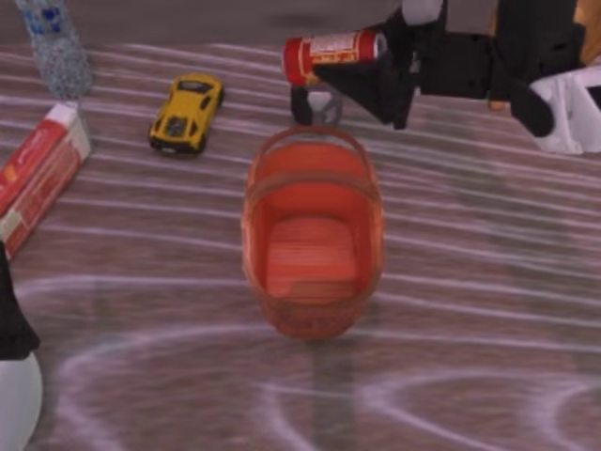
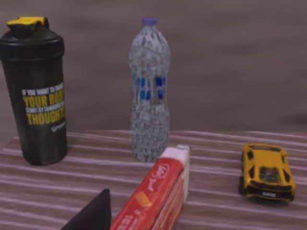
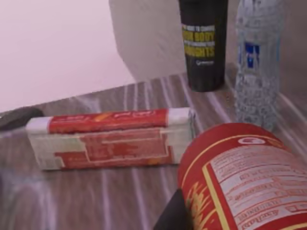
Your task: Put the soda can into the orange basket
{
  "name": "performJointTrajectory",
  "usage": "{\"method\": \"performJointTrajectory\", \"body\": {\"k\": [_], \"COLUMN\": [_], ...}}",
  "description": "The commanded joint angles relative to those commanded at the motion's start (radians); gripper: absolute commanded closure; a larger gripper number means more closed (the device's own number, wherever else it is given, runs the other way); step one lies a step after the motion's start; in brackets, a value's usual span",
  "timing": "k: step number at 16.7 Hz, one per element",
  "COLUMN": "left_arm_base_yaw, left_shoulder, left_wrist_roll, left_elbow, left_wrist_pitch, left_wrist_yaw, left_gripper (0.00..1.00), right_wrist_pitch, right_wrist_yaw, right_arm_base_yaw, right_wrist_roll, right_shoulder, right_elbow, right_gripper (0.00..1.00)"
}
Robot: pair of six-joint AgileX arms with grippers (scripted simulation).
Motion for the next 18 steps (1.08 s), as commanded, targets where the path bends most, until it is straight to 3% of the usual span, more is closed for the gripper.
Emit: {"method": "performJointTrajectory", "body": {"k": [3, 5, 12, 18], "left_arm_base_yaw": [0.0, 0.0, 0.0, 0.0], "left_shoulder": [0.0, 0.0, 0.0, 0.0], "left_wrist_roll": [0.0, 0.0, 0.0, 0.0], "left_elbow": [0.0, 0.0, 0.0, 0.0], "left_wrist_pitch": [0.0, 0.0, 0.0, 0.0], "left_wrist_yaw": [0.0, 0.0, 0.0, 0.0], "left_gripper": [0.0, 0.0, 0.0, 0.0], "right_wrist_pitch": [0.154, 0.203, 0.226, 0.463], "right_wrist_yaw": [-0.104, -0.14, -0.149, -0.145], "right_arm_base_yaw": [0.016, 0.021, 0.019, 0.025], "right_wrist_roll": [0.053, 0.069, 0.072, 0.069], "right_shoulder": [-0.036, -0.05, -0.033, 0.141], "right_elbow": [-0.034, -0.044, -0.046, -0.099], "right_gripper": [1.0, 1.0, 1.0, 1.0]}}
